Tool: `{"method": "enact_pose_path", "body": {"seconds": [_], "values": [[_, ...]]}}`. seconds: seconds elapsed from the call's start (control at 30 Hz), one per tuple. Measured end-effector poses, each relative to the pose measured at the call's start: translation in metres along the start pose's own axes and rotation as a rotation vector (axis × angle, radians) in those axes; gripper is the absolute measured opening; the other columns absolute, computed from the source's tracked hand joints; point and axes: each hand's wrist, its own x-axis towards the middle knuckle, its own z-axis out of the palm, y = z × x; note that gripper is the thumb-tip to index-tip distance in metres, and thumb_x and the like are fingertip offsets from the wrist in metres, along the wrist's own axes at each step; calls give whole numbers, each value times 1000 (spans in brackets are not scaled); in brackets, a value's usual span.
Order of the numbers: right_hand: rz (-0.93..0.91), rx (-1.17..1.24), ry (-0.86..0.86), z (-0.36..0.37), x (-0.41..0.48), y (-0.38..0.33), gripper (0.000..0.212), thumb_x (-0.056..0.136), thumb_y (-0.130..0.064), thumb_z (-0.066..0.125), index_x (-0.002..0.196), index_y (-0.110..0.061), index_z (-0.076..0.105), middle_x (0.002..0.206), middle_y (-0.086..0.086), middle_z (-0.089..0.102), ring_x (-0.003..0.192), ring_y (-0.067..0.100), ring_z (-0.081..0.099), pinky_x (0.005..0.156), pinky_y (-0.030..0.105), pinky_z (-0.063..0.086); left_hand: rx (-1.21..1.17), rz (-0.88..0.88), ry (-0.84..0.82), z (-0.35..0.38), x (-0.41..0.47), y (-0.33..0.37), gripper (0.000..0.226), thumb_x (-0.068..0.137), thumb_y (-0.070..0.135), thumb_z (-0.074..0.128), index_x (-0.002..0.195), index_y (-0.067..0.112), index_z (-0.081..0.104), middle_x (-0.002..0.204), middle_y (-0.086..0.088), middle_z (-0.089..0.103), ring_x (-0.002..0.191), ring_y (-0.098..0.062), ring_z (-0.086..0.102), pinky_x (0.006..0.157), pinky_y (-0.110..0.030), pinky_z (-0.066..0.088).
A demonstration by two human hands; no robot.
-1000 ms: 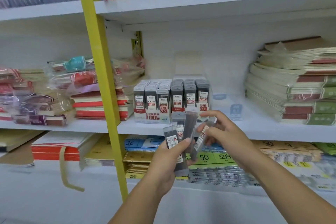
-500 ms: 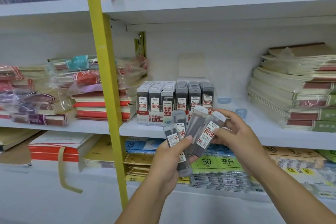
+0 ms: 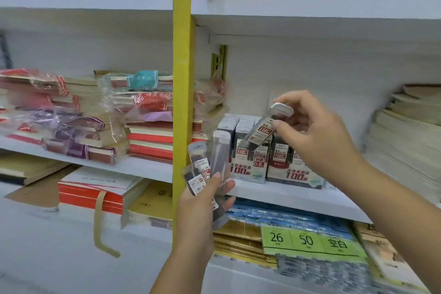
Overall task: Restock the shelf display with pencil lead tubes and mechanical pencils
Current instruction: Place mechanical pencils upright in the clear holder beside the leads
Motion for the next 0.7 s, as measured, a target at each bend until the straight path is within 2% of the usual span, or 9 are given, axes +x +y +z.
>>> {"method": "enact_pose_path", "body": {"seconds": [0.07,0.13,0.2,0.3,0.37,0.43,0.53,0.63,0.7], "values": [[-60,-124,-41,10,13,-3,28,89,-16,66,103,-37,55,92,-16,65,83,5,64,74,30,55,-14,6,13,-10,3,6,10,90,28,71,97,24,78,89,-3,80,77,-16,78,72,-34,49],[-75,-241,-101,19,21,-2,29,90,-19,65,106,-39,51,92,-17,64,81,3,62,69,21,51,-11,3,24,-17,5,11,15,89,27,72,104,22,73,90,-6,80,77,-17,78,67,-33,51],[-49,-333,-164,28,26,3,32,90,-23,65,110,-39,46,96,-13,62,82,2,58,65,13,42,-8,-12,33,-23,7,15,18,89,29,73,105,22,72,90,-8,80,74,-18,77,51,-27,50],[18,-358,-191,35,31,11,33,88,-26,66,108,-37,42,104,-10,56,92,7,54,68,13,36,-27,-41,35,-27,6,18,11,88,28,73,97,23,75,90,-10,79,67,-18,76,37,-22,40],[2,-422,-211,37,33,15,30,86,-28,67,105,-36,45,103,-11,51,100,9,48,77,21,37,-18,-41,22,-26,5,17,6,88,28,73,88,26,78,90,-9,80,68,-18,76,41,-23,42],[-48,-506,-237,41,31,19,26,85,-30,69,106,-36,54,99,-14,46,104,9,38,84,27,33,-10,-36,8,-24,4,17,7,89,28,72,89,25,79,89,-8,80,71,-17,77,52,-27,45],[-62,-529,-241,43,25,24,28,88,-34,65,116,-35,64,101,-13,42,103,6,28,89,28,29,-4,-53,-10,-19,1,17,11,89,29,72,98,22,74,89,-8,80,71,-16,77,48,-25,48],[-84,-560,-196,40,19,23,30,93,-31,60,122,-31,65,112,-7,50,110,12,32,93,27,27,9,-62,-38,-14,-2,16,9,91,28,71,98,22,74,89,-7,80,74,-14,77,56,-27,52],[-119,-514,-82,38,7,20,30,94,-23,59,124,-23,65,114,-2,57,111,14,38,92,20,26,18,-63,-68,-11,-6,16,8,91,28,71,92,25,78,91,-7,80,75,-14,77,57,-28,54]]}}
